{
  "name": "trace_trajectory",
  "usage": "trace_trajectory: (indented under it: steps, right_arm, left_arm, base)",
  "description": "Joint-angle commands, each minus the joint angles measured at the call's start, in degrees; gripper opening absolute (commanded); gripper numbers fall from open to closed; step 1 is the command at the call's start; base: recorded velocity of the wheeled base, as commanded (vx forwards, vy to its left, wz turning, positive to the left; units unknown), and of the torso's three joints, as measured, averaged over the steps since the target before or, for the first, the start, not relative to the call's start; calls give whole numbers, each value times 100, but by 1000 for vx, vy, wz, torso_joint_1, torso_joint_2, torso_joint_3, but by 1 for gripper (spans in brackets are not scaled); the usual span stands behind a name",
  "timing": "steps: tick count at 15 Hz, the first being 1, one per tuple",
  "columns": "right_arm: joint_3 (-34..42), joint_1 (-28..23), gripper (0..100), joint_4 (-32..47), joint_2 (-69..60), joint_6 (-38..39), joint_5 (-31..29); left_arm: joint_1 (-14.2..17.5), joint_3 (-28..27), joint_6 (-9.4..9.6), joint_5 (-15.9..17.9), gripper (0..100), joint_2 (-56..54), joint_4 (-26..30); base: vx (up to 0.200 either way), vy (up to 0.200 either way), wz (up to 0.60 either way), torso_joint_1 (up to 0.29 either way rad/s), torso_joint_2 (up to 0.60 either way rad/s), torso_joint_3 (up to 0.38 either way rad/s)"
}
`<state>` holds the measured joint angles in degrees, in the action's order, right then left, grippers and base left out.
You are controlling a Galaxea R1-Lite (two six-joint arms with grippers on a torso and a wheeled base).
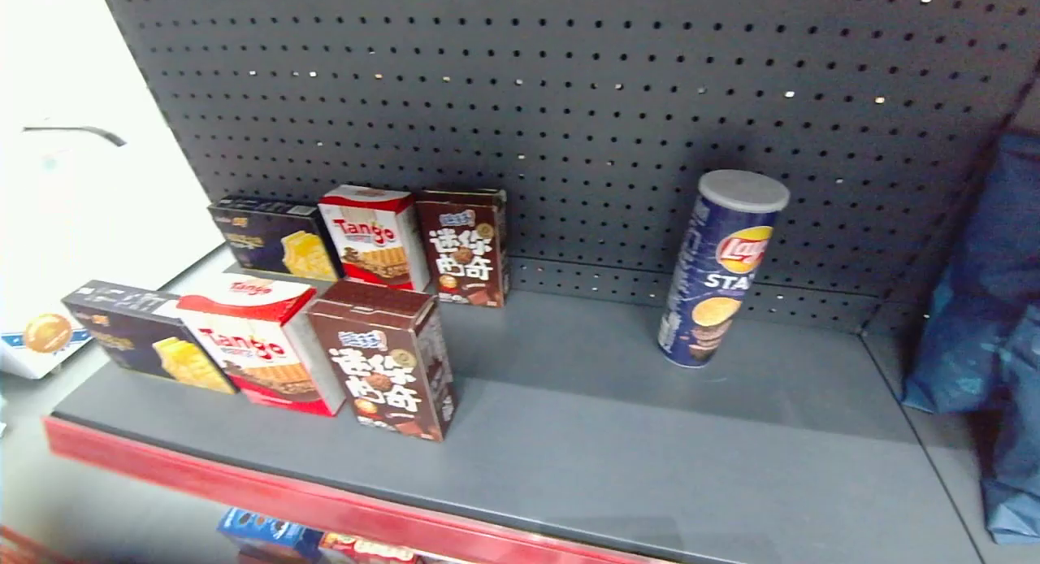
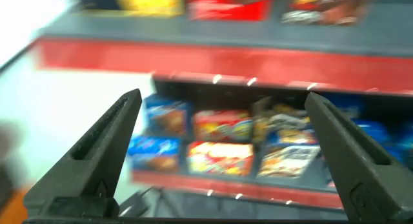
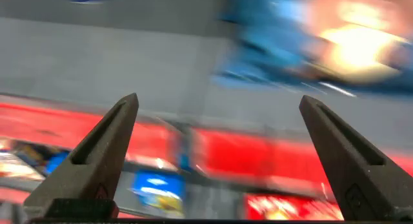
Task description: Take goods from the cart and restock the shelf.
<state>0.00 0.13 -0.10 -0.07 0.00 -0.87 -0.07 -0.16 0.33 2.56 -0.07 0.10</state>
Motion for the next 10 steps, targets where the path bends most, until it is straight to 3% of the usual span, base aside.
trace_trajectory:
  steps: [1, 10]
  right_arm:
    - [0, 4, 100, 1, 7, -9, -1]
    - [0, 4, 100, 1, 7, -9, -1]
  left_arm:
    - [-1, -2, 2, -1, 100, 7, -1]
    - [-1, -2, 2, -1, 100, 7, -1]
  base:
    - [0, 0, 600, 7, 7, 2]
    - [0, 0, 600, 2, 3, 2]
